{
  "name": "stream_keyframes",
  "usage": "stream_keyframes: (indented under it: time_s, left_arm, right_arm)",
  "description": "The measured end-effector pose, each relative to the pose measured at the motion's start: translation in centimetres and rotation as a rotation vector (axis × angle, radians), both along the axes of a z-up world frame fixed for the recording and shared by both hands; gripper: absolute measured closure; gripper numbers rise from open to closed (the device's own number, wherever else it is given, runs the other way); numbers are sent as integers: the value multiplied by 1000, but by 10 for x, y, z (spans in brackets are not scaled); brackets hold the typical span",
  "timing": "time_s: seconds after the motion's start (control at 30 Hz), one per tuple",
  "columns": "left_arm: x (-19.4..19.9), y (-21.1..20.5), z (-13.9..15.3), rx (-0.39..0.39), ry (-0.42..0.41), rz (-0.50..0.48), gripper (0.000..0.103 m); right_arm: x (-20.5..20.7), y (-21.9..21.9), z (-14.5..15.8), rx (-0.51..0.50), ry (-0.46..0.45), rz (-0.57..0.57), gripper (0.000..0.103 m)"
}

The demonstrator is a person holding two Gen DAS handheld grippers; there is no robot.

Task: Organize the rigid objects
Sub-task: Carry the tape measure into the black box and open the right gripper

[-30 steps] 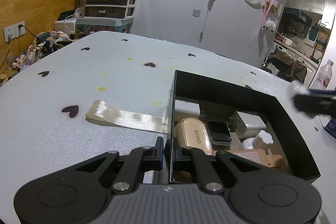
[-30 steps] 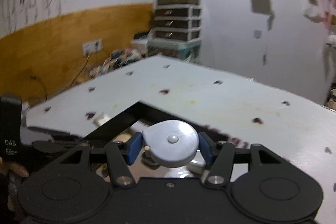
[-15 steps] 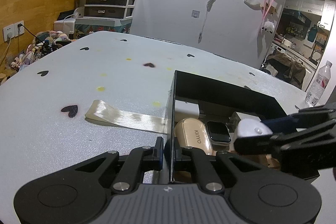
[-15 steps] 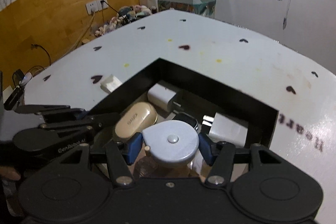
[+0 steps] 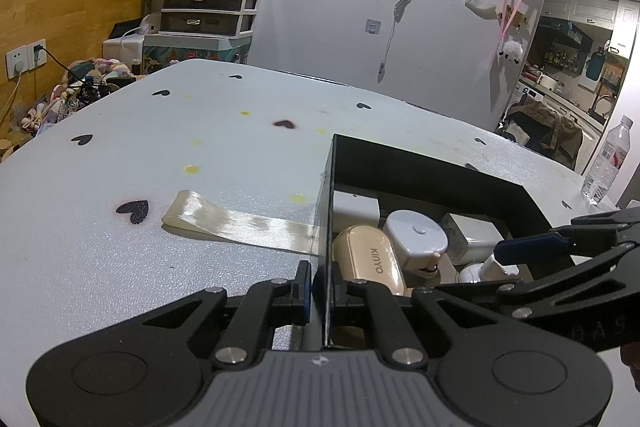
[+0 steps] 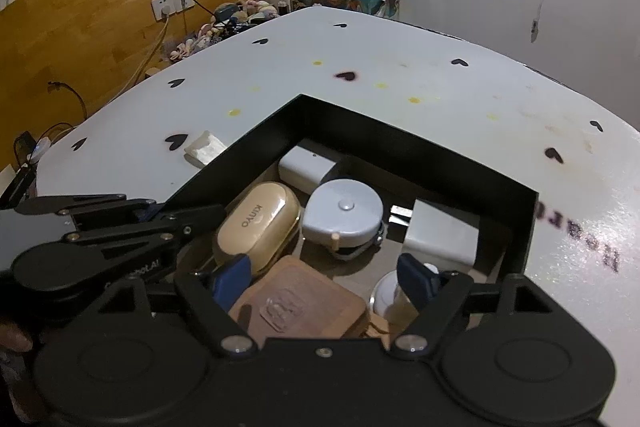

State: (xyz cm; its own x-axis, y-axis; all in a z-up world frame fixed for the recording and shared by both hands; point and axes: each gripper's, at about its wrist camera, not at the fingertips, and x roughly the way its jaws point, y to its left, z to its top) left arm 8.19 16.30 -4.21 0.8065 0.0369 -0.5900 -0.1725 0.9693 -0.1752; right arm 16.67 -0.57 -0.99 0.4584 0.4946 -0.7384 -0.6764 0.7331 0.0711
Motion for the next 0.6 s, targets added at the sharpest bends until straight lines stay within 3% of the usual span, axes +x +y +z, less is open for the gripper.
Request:
stream_keyframes:
  time_s: [0.4, 0.6]
  left_arm:
    - [0, 0, 0, 0, 0, 0, 95]
    - [0, 0, 0, 1, 1, 0, 95]
  right_arm:
    - [1, -2, 1, 9, -3, -16, 22]
    - [-11, -11, 15, 53, -38, -39, 20]
